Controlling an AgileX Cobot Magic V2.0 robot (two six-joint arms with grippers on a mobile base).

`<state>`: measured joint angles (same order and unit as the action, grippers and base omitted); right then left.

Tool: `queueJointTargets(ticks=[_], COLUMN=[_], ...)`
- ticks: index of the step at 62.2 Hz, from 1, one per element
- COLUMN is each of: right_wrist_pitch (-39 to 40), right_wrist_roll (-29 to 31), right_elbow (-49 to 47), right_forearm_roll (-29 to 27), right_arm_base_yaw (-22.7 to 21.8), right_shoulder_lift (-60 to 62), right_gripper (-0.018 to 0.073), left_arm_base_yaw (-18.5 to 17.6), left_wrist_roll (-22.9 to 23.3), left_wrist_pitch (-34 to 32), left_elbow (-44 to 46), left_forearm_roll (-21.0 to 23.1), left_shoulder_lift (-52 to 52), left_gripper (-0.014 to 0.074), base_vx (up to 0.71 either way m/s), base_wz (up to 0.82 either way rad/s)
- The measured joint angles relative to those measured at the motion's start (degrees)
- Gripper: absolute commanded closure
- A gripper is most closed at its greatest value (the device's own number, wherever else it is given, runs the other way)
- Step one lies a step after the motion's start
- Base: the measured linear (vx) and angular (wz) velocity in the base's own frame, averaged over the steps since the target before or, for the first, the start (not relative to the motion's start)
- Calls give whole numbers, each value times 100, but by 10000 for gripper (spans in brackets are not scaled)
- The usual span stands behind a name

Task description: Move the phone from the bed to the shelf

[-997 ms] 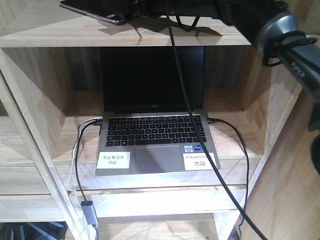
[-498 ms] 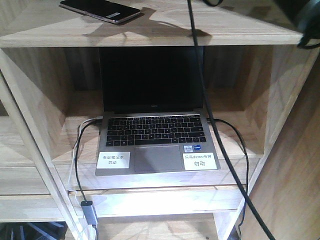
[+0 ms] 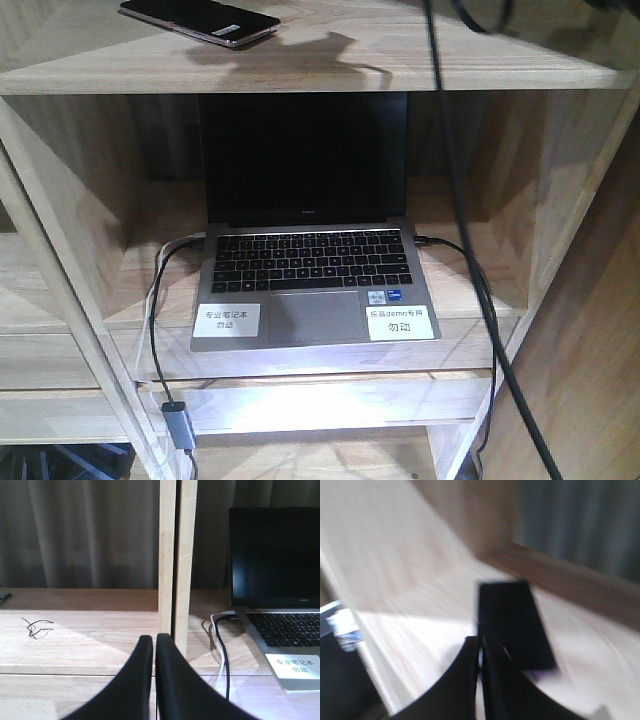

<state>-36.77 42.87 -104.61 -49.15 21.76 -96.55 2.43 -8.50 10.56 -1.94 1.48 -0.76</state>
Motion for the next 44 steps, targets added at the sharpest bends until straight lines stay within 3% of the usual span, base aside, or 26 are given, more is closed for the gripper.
queueJointTargets(ticks=[22,44], right_wrist_pitch=[1749,2290], right_wrist_roll=[1223,1310], right_elbow=[3540,6384], right_forearm_roll=[-994,-1067], right_arm_base_yaw=[0,0], right_shoulder_lift=[2657,5256], right_gripper=[565,565], left_arm_base_yaw=[0,0], left_wrist_roll=[0,0], left_wrist_pitch=[0,0], left_elbow=[0,0], left_forearm_roll=[0,0], left_shoulder_lift=[0,0], left_gripper=[595,595], base_vx=[0,0], base_wz=[0,0])
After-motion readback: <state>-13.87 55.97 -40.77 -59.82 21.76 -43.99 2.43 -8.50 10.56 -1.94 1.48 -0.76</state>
